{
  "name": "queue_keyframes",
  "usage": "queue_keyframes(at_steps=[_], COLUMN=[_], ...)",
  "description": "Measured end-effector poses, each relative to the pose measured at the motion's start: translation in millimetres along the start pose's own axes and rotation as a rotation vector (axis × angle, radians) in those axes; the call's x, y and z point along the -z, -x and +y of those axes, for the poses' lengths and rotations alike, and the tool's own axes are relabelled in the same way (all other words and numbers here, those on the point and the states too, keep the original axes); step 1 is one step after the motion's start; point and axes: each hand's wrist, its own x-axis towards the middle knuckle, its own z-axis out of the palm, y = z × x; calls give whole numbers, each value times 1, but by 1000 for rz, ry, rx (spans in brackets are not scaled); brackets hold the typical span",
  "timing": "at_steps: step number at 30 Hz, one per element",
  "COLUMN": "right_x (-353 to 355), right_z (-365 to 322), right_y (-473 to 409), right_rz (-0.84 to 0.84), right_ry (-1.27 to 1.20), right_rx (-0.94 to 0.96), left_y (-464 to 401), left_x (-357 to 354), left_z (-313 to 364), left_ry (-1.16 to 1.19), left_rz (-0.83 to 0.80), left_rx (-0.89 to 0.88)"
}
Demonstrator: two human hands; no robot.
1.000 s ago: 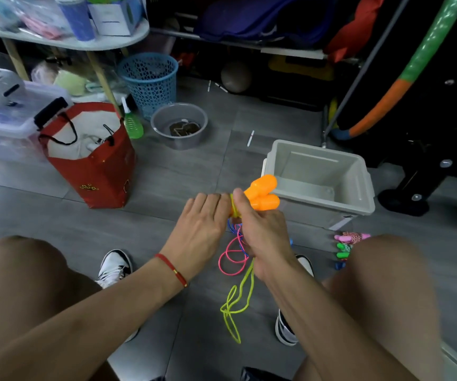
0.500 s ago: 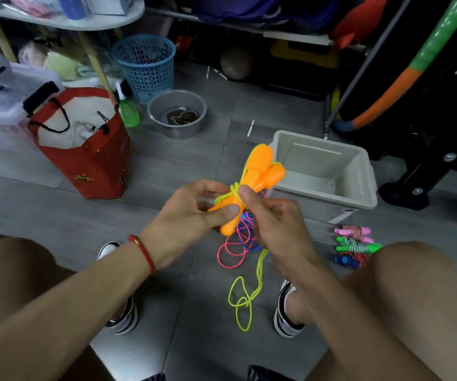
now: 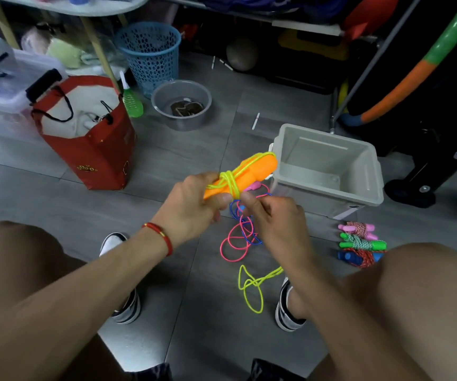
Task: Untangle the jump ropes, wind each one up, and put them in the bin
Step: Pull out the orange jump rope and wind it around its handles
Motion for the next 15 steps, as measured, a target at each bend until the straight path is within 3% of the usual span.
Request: queue_keyframes(at_steps=[6,11,15], right_x=[-5,-11,-16], right_z=[-8,-13,-17], right_y=[-2,-1,0], right_rz=[-128,24,199], right_ry=[-287,-390,-583], right_rx=[-283,-334,-409], left_y=[-7,-4,0], left_x=[-18,-34,-45], left_z=[-13,-18,-23], left_ry=[-348,-573,-904], left_rz=[181,251,430], left_rx=[-115,-270,-575])
